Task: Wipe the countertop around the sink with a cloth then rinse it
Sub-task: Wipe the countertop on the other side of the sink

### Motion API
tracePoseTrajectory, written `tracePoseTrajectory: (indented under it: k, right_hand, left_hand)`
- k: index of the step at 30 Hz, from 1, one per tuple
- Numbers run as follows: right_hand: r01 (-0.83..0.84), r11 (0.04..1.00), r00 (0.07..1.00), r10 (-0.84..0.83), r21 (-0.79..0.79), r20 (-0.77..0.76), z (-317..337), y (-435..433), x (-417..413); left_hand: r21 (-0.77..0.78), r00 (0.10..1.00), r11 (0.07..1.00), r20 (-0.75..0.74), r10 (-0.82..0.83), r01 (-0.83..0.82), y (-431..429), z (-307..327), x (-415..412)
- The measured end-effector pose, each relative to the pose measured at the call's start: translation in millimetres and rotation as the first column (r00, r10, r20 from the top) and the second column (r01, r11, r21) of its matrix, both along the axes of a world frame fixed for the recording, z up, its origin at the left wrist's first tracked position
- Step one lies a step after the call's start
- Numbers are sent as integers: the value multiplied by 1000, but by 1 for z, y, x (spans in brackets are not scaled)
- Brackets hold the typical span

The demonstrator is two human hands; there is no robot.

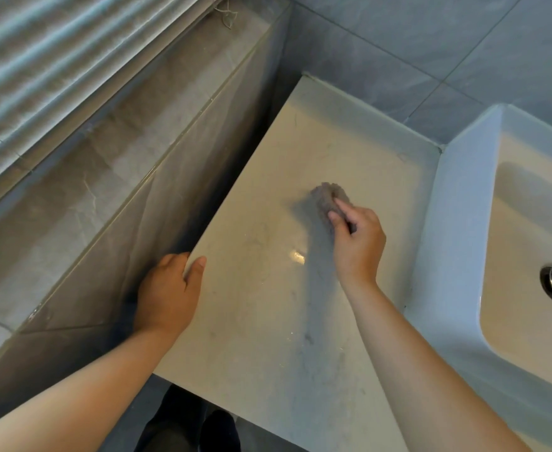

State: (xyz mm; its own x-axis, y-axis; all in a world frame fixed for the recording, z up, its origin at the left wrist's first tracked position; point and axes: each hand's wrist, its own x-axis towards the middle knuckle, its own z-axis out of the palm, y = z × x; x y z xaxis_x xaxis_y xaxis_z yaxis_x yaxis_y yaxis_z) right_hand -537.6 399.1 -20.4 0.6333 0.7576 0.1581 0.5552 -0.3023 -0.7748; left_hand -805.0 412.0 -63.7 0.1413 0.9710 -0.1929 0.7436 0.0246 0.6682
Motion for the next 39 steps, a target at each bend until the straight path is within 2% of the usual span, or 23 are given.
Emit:
tracePoseTrajectory:
  k: [4,7,12,15,19,21,23,27,30,35,37,39]
  right_hand:
    - [27,998,999,-26,-57,18,-21,26,9]
    - [37,999,998,-35,-37,55,-31,26,-7]
    - [-108,994,989,106,8,107,-36,-4,-55]
    - [-198,980,978,196,19,75,-36,-32,-87]
    - [-327,945,941,324,-16,-95,-26,-55,-103]
    - [-309,951,944,309,19,-116,-15,-49,-90]
    - [-244,969,967,246,47,-69,-5,-28,-69]
    - [-133,991,991,133,5,9,-3,29,-37]
    - [-122,992,992,123,-42,19,-18,60,-43]
    - [-139,990,984,141,-32,112,-32,74,-71]
    - [-155,988,977,157,-27,142,-34,76,-72]
    - [-153,988,976,155,-27,152,-35,79,-72]
  left_hand:
    - [5,1000,1000,-24,3,-3,0,-1,0]
    - [5,1000,1000,-25,5,-5,0,-1,1]
    - [-10,1000,1000,-28,11,-12,0,1,1]
    - [-16,1000,1000,-16,18,-18,-1,2,1]
    - [-13,1000,1000,-9,18,-18,0,2,0]
    - [-18,1000,1000,-13,23,-23,-1,1,0]
    - [-19,999,999,-26,28,-29,0,1,1]
    - [-16,999,1000,-34,25,-26,1,0,1]
    - [-27,1000,999,-14,26,-27,1,0,0]
    - [-35,1000,999,-13,21,-21,2,-3,-3]
    - [-45,999,999,24,26,-25,2,-6,-5]
    - [-90,989,994,134,69,-57,3,-6,-7]
